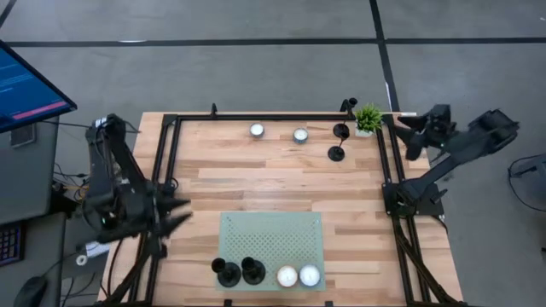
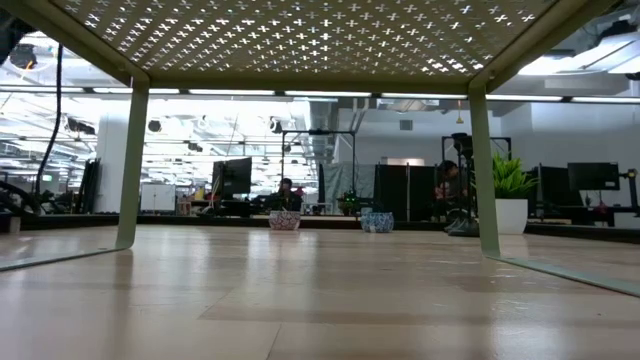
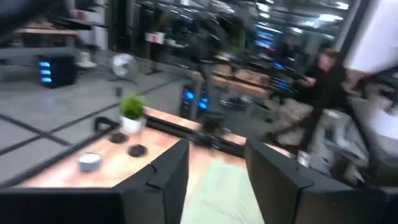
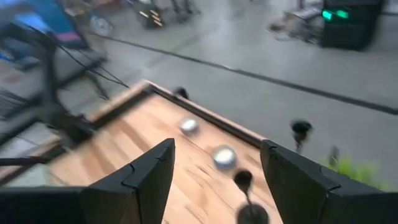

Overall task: Stock candles on shelf
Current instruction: Put the black candle holder on the shelf

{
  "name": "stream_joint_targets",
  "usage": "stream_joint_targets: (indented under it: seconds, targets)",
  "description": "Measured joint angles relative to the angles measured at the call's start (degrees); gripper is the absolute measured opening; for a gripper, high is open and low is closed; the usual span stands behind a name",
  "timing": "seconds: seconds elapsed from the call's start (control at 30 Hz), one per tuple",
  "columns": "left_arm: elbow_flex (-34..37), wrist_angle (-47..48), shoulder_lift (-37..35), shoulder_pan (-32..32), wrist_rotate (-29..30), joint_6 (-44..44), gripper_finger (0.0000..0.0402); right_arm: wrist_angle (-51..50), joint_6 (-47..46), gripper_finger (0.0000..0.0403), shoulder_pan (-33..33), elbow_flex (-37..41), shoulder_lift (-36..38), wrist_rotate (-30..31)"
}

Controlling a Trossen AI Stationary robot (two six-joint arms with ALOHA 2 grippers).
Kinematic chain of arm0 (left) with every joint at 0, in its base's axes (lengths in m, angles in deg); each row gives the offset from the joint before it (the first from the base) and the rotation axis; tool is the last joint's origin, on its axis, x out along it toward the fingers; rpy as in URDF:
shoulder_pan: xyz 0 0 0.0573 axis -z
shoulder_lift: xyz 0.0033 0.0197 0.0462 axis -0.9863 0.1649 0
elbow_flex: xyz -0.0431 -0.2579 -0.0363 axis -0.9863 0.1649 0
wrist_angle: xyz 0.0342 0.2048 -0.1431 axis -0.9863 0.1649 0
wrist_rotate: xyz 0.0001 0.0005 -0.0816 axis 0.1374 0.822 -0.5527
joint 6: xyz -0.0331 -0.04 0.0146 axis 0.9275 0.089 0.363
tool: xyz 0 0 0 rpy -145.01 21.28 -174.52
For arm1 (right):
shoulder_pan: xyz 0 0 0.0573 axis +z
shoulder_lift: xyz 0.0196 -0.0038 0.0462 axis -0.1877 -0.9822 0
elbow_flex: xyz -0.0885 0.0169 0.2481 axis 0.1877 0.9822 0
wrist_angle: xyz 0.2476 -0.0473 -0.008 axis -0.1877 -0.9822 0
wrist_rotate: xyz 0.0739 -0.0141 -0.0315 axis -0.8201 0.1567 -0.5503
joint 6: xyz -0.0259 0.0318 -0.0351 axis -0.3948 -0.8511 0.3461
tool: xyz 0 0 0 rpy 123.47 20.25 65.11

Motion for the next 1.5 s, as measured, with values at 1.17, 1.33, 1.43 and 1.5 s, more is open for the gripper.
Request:
stream_joint_targets:
  seconds: [1.17, 1.33, 1.43, 1.5]
  targets:
    - [-0.05, -2.66, -13.19, -12.55, 0.20, -16.42, 0.0180, 32.64, 32.93, 0.0273, -82.57, 4.16, -34.64, -54.72]
    - [-0.05, -3.08, -13.14, -12.55, 0.19, -16.42, 0.0202, 29.94, 36.28, 0.0276, -82.76, -0.33, -38.49, -54.64]
    - [-0.05, -3.50, -13.16, -12.55, 0.21, -16.38, 0.0204, 29.93, 36.60, 0.0276, -82.79, -2.48, -40.89, -54.69]
    - [-0.05, -3.61, -13.16, -12.55, 0.21, -16.38, 0.0203, 29.40, 36.78, 0.0276, -83.13, -3.37, -43.43, -54.69]
